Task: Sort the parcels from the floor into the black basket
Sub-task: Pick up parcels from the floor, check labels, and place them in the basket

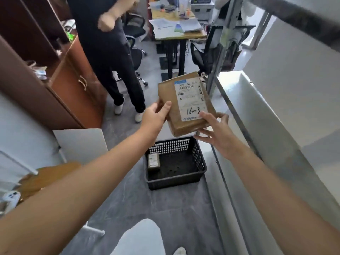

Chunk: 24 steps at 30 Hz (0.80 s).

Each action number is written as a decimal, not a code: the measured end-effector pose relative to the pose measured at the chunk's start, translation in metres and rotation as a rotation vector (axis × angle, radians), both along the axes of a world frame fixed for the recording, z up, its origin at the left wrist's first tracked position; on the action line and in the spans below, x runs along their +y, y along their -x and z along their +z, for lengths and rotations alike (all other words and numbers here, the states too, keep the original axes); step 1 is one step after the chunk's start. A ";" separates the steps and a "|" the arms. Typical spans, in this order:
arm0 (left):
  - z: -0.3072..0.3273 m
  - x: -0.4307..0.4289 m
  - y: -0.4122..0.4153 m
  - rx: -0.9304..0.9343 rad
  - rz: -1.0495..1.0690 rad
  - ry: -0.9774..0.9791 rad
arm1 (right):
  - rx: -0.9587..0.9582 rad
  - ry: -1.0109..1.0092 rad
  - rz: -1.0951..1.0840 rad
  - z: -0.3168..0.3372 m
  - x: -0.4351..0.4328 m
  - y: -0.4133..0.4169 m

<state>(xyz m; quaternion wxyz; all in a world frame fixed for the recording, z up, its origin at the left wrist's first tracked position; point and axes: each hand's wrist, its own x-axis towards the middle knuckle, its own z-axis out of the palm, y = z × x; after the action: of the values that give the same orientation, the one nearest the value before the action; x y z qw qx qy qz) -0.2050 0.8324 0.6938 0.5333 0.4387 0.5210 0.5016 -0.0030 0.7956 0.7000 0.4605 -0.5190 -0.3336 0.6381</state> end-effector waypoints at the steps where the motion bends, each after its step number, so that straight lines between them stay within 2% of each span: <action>1: -0.007 0.006 0.004 0.000 0.036 0.009 | -0.030 0.017 0.007 -0.007 0.010 0.004; 6: -0.039 0.038 0.017 -0.008 0.130 0.071 | -0.112 0.049 0.036 -0.045 0.060 0.019; 10: -0.069 0.074 0.027 0.017 0.154 0.137 | -0.175 0.084 0.143 -0.077 0.096 0.033; 17: -0.130 0.149 0.057 0.184 0.089 0.294 | -0.198 0.225 0.155 -0.130 0.164 0.059; 21: -0.171 0.182 0.071 0.068 0.026 0.434 | -0.248 0.268 0.128 -0.167 0.197 0.074; 24: -0.213 0.197 0.074 0.062 0.006 0.527 | -0.296 0.294 0.161 -0.203 0.211 0.081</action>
<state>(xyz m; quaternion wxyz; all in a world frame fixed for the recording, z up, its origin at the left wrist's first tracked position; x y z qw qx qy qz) -0.2787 1.0295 0.4807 0.6114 0.2982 0.6511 0.3368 -0.0836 1.0065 0.4968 0.2737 -0.6402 -0.3414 0.6314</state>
